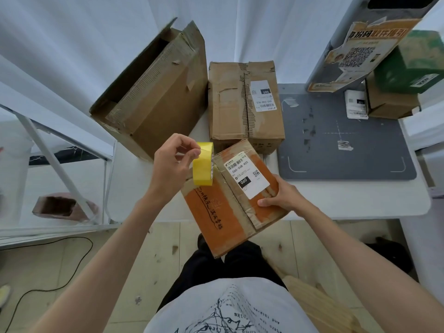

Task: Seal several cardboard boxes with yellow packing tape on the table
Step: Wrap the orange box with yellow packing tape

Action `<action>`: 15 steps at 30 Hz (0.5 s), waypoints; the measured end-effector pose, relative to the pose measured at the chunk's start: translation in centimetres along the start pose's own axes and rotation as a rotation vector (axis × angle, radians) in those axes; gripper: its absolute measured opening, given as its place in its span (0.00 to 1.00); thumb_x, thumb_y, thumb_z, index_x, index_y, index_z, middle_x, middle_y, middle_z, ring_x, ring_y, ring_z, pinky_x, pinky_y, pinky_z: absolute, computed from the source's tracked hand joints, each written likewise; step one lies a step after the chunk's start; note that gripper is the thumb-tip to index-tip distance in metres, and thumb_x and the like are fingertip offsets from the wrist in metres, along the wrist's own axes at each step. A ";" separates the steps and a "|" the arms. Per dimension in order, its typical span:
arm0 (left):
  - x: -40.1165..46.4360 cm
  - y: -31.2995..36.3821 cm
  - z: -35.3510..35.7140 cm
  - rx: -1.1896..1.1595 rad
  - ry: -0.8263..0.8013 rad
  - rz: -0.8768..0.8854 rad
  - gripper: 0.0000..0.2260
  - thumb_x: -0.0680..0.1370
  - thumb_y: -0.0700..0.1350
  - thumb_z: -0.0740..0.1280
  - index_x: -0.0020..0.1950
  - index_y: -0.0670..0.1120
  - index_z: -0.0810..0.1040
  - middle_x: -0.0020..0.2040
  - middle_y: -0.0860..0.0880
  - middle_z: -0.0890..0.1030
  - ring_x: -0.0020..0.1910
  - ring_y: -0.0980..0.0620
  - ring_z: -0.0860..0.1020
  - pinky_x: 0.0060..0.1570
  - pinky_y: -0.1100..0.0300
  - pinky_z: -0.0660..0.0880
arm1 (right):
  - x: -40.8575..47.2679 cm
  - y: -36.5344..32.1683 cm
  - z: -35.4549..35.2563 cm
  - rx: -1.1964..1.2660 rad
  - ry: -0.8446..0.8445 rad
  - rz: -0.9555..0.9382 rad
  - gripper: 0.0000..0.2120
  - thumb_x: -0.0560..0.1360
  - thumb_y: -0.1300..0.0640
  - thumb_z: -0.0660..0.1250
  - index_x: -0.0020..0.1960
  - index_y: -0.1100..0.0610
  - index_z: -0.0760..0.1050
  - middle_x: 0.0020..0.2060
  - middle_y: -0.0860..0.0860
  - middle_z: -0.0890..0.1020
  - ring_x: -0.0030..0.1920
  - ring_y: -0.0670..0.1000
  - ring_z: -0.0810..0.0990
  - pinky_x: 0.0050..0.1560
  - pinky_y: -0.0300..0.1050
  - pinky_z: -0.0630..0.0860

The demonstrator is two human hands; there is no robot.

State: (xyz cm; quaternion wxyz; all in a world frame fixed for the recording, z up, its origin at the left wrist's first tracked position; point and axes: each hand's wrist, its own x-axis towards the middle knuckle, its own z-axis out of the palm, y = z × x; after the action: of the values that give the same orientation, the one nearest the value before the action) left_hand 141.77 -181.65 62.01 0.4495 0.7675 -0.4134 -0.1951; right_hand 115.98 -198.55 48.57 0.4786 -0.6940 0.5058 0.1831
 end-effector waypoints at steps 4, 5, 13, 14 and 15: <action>0.0 0.3 -0.1 0.005 0.002 0.011 0.02 0.79 0.36 0.70 0.49 0.41 0.78 0.47 0.48 0.80 0.48 0.47 0.80 0.50 0.46 0.81 | 0.2 -0.8 -1.0 -0.093 -0.028 -0.048 0.51 0.62 0.37 0.81 0.77 0.40 0.56 0.69 0.46 0.75 0.66 0.56 0.76 0.66 0.63 0.73; 0.0 0.3 -0.1 0.006 0.000 0.012 0.02 0.79 0.36 0.70 0.49 0.41 0.78 0.47 0.48 0.80 0.47 0.47 0.80 0.50 0.46 0.81 | 0.3 -1.1 -1.2 -0.114 -0.030 -0.055 0.51 0.62 0.37 0.81 0.76 0.39 0.57 0.69 0.46 0.75 0.66 0.56 0.76 0.66 0.63 0.74; -0.5 -0.1 -0.4 0.016 -0.009 -0.005 0.04 0.79 0.36 0.70 0.48 0.44 0.78 0.46 0.49 0.80 0.46 0.49 0.80 0.48 0.48 0.81 | 3.1 -5.0 -2.3 -0.263 -0.001 -0.142 0.47 0.63 0.39 0.82 0.75 0.42 0.63 0.68 0.48 0.76 0.68 0.56 0.75 0.67 0.65 0.73; -0.5 -0.1 -0.5 0.022 -0.009 -0.008 0.05 0.79 0.36 0.70 0.48 0.45 0.78 0.45 0.51 0.80 0.46 0.51 0.80 0.48 0.49 0.81 | 3.5 -5.8 -2.4 -0.284 0.020 -0.159 0.46 0.62 0.39 0.82 0.75 0.43 0.64 0.68 0.48 0.76 0.68 0.56 0.74 0.67 0.64 0.72; -0.5 -0.1 -0.5 0.028 -0.010 -0.009 0.05 0.79 0.36 0.70 0.48 0.45 0.77 0.46 0.52 0.80 0.46 0.52 0.80 0.48 0.51 0.80 | 3.9 -6.7 -2.7 -0.296 0.047 -0.176 0.45 0.63 0.40 0.82 0.74 0.44 0.65 0.67 0.48 0.77 0.68 0.55 0.74 0.67 0.62 0.72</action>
State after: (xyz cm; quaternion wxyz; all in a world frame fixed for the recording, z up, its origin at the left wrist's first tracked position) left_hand 141.90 -180.91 62.13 0.4359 0.7745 -0.4149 -0.1949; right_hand 122.89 -202.67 50.14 0.3736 -0.8026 0.4214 0.1967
